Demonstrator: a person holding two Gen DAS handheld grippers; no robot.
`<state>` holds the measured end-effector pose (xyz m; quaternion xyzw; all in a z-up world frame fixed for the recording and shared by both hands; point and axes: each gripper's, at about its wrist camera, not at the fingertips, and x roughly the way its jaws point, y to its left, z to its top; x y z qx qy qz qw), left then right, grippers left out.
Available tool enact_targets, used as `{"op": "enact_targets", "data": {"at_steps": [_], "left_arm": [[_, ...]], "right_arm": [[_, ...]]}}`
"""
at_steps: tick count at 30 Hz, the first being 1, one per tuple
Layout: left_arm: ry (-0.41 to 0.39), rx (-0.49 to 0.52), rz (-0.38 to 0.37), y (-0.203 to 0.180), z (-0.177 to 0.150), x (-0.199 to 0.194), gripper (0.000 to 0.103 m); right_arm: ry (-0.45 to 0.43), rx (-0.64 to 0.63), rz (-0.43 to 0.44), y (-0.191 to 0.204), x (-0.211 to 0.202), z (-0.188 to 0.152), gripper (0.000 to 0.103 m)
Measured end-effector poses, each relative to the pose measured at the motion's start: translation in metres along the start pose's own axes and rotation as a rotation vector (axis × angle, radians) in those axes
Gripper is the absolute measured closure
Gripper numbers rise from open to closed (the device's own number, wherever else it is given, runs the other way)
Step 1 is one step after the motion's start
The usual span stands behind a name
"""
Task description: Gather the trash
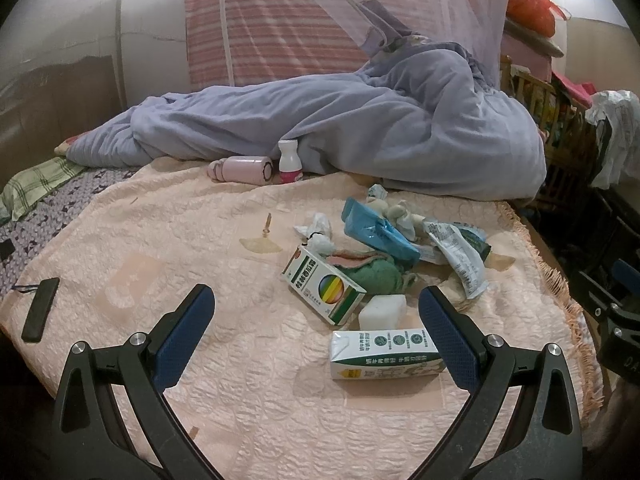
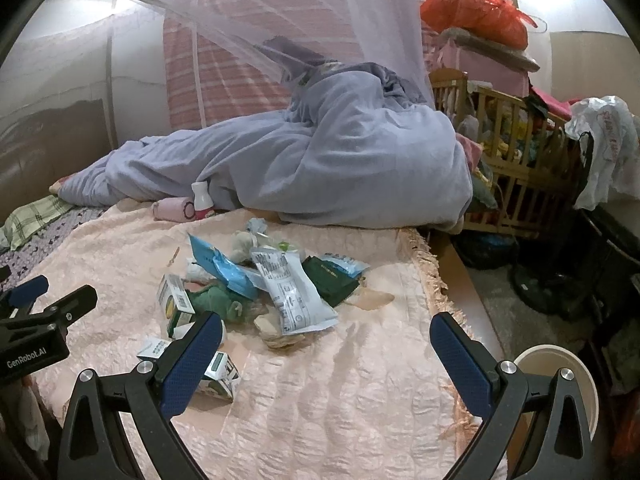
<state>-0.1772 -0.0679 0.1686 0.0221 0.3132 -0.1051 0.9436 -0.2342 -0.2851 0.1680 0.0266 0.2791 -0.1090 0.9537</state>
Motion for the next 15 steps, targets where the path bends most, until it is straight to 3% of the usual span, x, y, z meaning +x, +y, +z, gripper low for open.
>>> {"op": "enact_targets", "data": {"at_steps": [15], "left_arm": [[0.067,0.036,-0.031,0.009,-0.005,0.016,0.001]], "right_arm": [[0.073,-0.004,0.029,-0.007,0.021,-0.005,0.0]]}}
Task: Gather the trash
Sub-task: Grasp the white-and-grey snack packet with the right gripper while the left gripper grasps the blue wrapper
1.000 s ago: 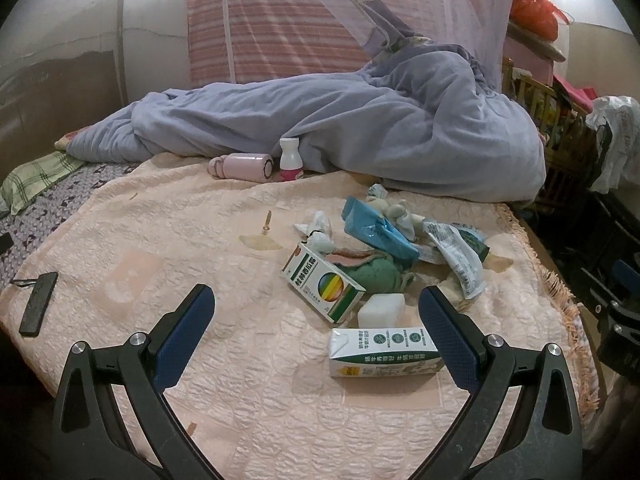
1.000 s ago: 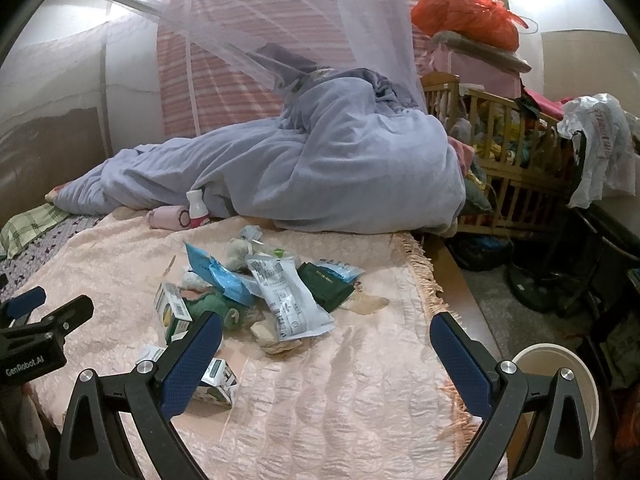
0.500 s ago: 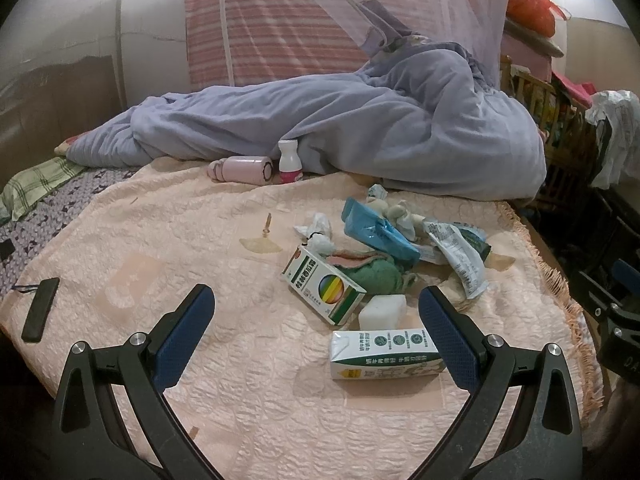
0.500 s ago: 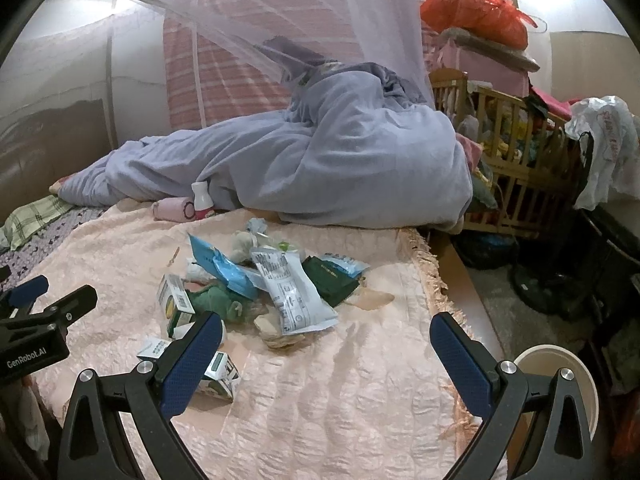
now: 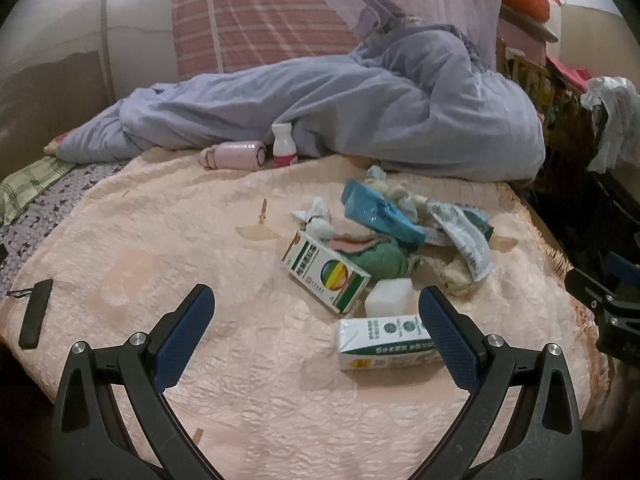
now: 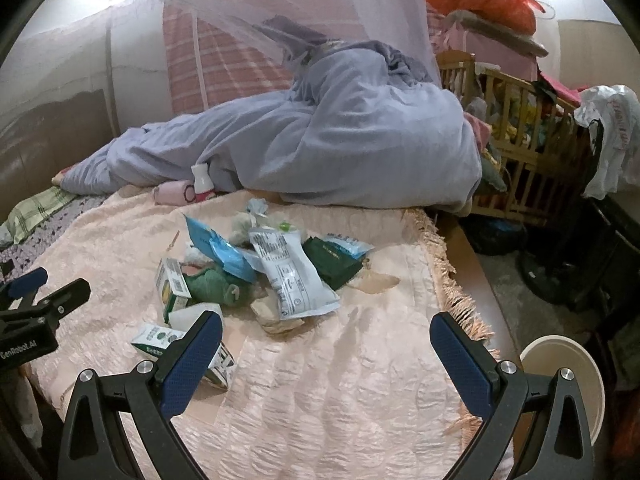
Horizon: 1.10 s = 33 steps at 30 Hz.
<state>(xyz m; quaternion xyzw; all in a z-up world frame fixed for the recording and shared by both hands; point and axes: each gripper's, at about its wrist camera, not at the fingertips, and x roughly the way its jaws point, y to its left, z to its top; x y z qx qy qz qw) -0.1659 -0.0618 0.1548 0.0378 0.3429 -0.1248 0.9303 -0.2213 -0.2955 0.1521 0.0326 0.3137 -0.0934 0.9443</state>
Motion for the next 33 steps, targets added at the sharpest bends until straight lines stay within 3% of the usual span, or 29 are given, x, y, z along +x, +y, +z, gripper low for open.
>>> {"op": "enact_targets", "data": {"at_steps": [9,14,21,26,30,33], "left_arm": [[0.058,0.038,0.02,0.017,-0.004,0.021,0.002],[0.136,-0.025,-0.03,0.03,-0.001,0.042,0.003],[0.166,-0.05,-0.043,0.03,0.012,0.064,0.003],[0.201,-0.058,-0.101,0.018,0.029,0.079,0.003],[0.224,-0.08,-0.158,0.005,0.053,0.095,0.003],[0.238,-0.086,-0.156,-0.008,0.071,0.114,0.003]], "right_arm": [[0.102,-0.037,0.007,-0.002,0.032,-0.007,0.0],[0.188,-0.023,0.085,-0.003,0.054,-0.006,0.0],[0.178,-0.033,0.129,-0.004,0.079,0.01,0.001],[0.197,-0.047,0.162,0.004,0.115,0.029,0.014],[0.222,-0.081,0.175,0.013,0.146,0.037,0.016],[0.25,-0.091,0.18,0.014,0.167,0.039,0.016]]}}
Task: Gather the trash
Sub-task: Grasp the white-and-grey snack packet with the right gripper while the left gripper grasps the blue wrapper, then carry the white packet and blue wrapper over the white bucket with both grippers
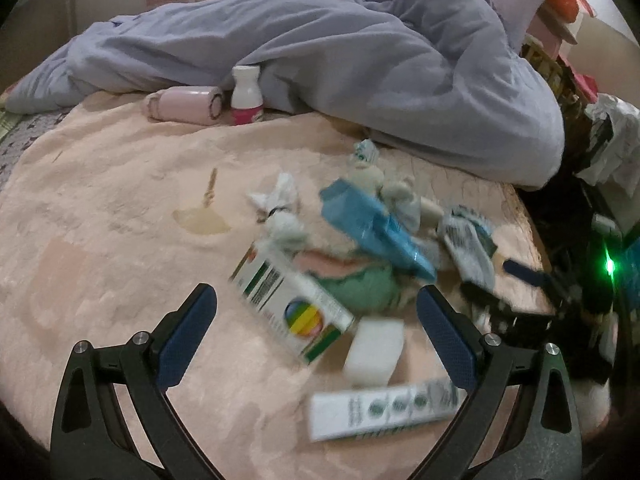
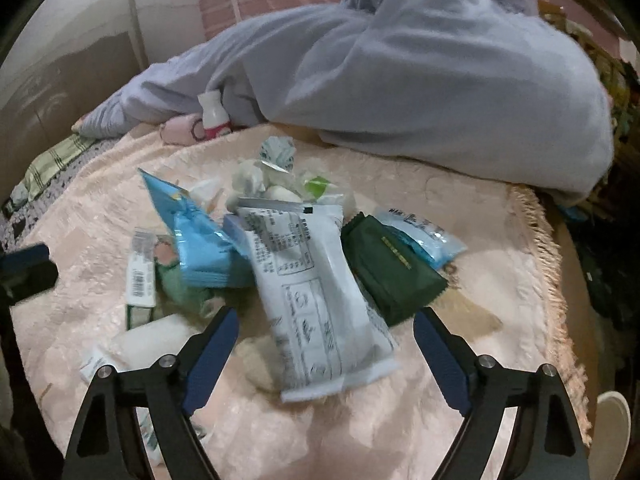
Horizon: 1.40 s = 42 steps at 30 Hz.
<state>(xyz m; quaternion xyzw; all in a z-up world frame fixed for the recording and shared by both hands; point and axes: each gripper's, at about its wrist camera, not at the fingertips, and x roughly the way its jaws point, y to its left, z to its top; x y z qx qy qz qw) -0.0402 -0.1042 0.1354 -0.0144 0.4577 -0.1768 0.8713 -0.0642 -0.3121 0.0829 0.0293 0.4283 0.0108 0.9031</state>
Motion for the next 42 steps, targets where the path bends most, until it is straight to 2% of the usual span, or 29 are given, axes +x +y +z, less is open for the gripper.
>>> {"op": "enact_targets", "data": {"at_steps": [5,7,8,9,10,11,13,14,15,17,21,27,29,31,33,36,39,42], "left_arm": [[0.032,-0.027,0.005,-0.016,0.027,0.038,0.003],[0.045,-0.039,0.03,-0.018,0.033,0.054,0.009],[0.055,-0.044,0.043,-0.019,0.034,0.061,0.02],[0.073,-0.049,0.05,-0.019,0.035,0.07,0.029],[0.097,-0.059,0.042,-0.019,0.036,0.079,0.033],[0.106,-0.072,0.03,-0.017,0.036,0.083,0.041],[0.098,-0.075,0.032,-0.017,0.035,0.086,0.059],[0.096,-0.072,0.029,-0.017,0.035,0.085,0.074],[0.1,-0.07,0.012,-0.017,0.035,0.084,0.083],[0.103,-0.053,-0.001,-0.019,0.034,0.081,0.09],[0.083,-0.037,-0.034,-0.018,0.031,0.058,0.094],[0.063,-0.032,-0.092,-0.021,0.028,0.024,0.094],[0.07,-0.081,-0.094,-0.018,0.027,0.025,0.094],[0.071,-0.132,-0.129,-0.015,0.026,0.029,0.092],[0.081,-0.164,-0.164,-0.016,0.025,0.036,0.085],[0.076,-0.195,-0.143,-0.019,0.028,0.045,0.069],[0.069,-0.267,-0.138,-0.018,0.034,0.059,0.065],[0.094,-0.288,-0.115,-0.022,0.036,0.074,0.062]], "right_arm": [[0.018,0.015,0.051,-0.004,0.016,0.004,0.016],[0.023,0.01,0.054,-0.005,0.022,0.005,0.016],[0.026,0.012,0.058,-0.005,0.025,0.004,0.023],[0.035,0.019,0.068,-0.007,0.029,0.004,0.034],[0.042,0.027,0.081,-0.008,0.031,0.003,0.039],[0.045,0.035,0.091,-0.01,0.032,0.002,0.047],[0.038,0.046,0.099,-0.013,0.033,0.0,0.047],[0.034,0.047,0.101,-0.012,0.031,-0.001,0.047],[0.025,0.045,0.101,-0.012,0.028,-0.002,0.048],[0.003,0.044,0.096,-0.011,0.019,-0.004,0.049],[-0.049,0.064,0.114,-0.012,-0.006,-0.005,0.049],[-0.089,0.093,0.132,-0.02,-0.051,-0.014,0.049],[-0.093,0.086,0.104,-0.023,-0.065,-0.021,0.049],[-0.084,0.089,0.094,-0.027,-0.073,-0.03,0.049],[-0.075,0.088,0.091,-0.03,-0.078,-0.038,0.049],[-0.063,0.081,0.087,-0.029,-0.081,-0.05,0.049],[-0.052,0.072,0.078,-0.03,-0.079,-0.058,0.049],[-0.047,0.073,0.088,-0.033,-0.078,-0.063,0.049]]}}
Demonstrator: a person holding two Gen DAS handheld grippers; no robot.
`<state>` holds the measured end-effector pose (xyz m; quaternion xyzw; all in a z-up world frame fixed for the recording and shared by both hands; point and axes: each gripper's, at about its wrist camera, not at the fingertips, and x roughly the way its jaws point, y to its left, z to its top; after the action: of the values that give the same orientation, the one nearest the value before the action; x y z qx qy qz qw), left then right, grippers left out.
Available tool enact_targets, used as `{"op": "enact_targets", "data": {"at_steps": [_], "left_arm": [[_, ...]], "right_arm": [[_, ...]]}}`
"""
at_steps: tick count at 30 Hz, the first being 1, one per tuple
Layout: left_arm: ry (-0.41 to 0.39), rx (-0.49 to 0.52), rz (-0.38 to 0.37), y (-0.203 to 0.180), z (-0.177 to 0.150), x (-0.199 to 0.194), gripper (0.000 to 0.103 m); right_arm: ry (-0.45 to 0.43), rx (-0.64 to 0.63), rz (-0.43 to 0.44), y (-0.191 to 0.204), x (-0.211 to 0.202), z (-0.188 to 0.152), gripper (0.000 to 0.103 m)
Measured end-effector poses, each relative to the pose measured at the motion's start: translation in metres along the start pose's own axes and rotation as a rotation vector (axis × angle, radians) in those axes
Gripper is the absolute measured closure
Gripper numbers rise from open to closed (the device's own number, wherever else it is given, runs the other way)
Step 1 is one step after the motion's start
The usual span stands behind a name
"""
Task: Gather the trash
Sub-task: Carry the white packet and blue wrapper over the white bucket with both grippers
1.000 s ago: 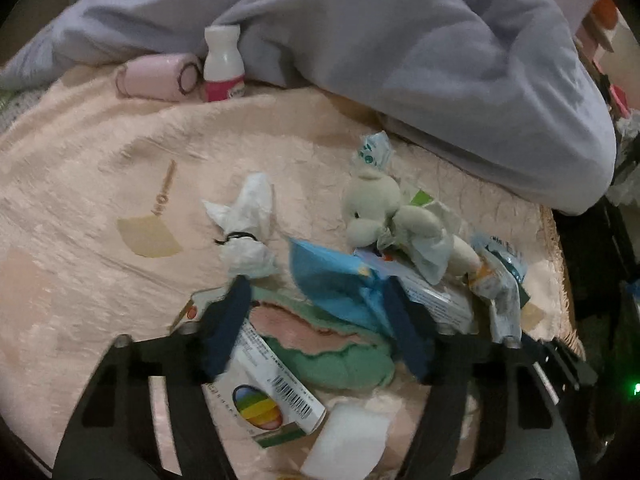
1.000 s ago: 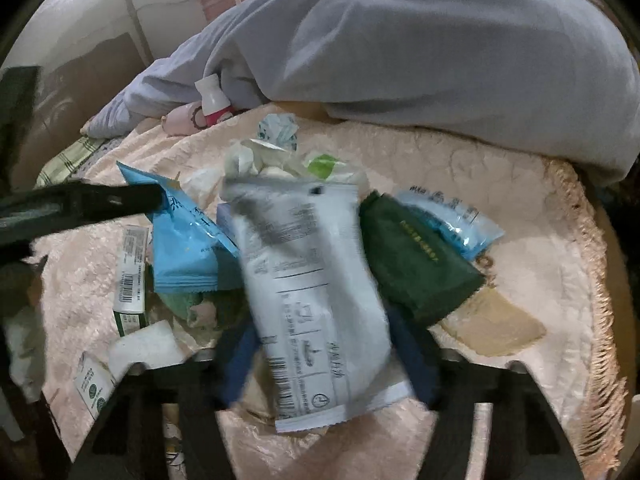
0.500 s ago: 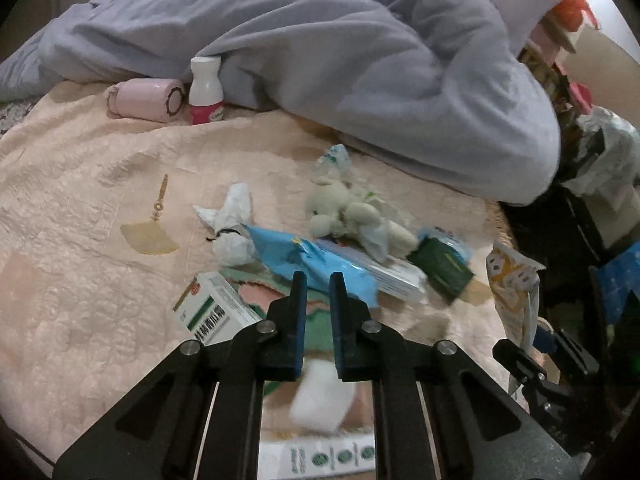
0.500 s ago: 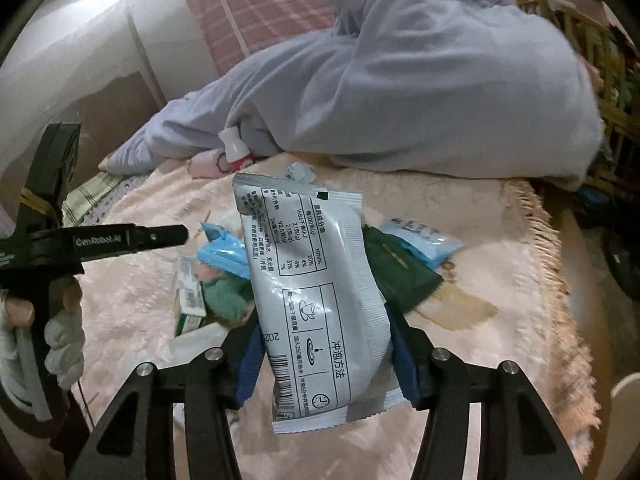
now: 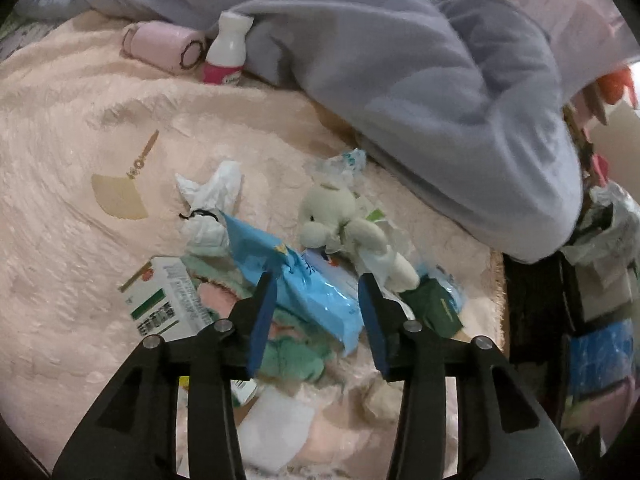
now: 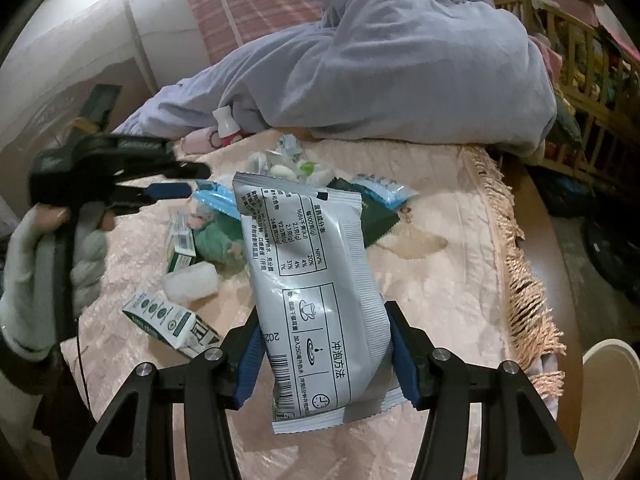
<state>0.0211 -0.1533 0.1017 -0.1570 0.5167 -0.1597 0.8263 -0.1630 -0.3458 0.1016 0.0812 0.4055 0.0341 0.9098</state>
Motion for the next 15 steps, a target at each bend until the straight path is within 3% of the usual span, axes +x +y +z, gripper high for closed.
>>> {"op": "enact_targets", "data": {"at_steps": [4,8,11,12,15], "left_arm": [[0.072,0.025,-0.001,-0.005,-0.007,0.021,0.056],[0.087,-0.001,-0.006,0.001,-0.007,0.031,0.056],[0.092,-0.011,-0.029,0.004,-0.004,0.026,0.074],[0.079,0.002,-0.035,0.004,-0.005,0.019,0.086],[0.035,0.051,-0.067,-0.002,-0.007,-0.008,0.086]], "right_arm": [[0.003,0.003,0.003,-0.007,0.001,-0.003,0.049],[0.0,0.023,0.013,-0.013,0.003,-0.003,0.049],[-0.001,0.037,0.016,-0.017,0.003,-0.005,0.049],[0.0,0.041,0.016,-0.017,0.003,-0.006,0.049],[-0.005,0.044,0.012,-0.018,0.0,-0.008,0.049]]}}
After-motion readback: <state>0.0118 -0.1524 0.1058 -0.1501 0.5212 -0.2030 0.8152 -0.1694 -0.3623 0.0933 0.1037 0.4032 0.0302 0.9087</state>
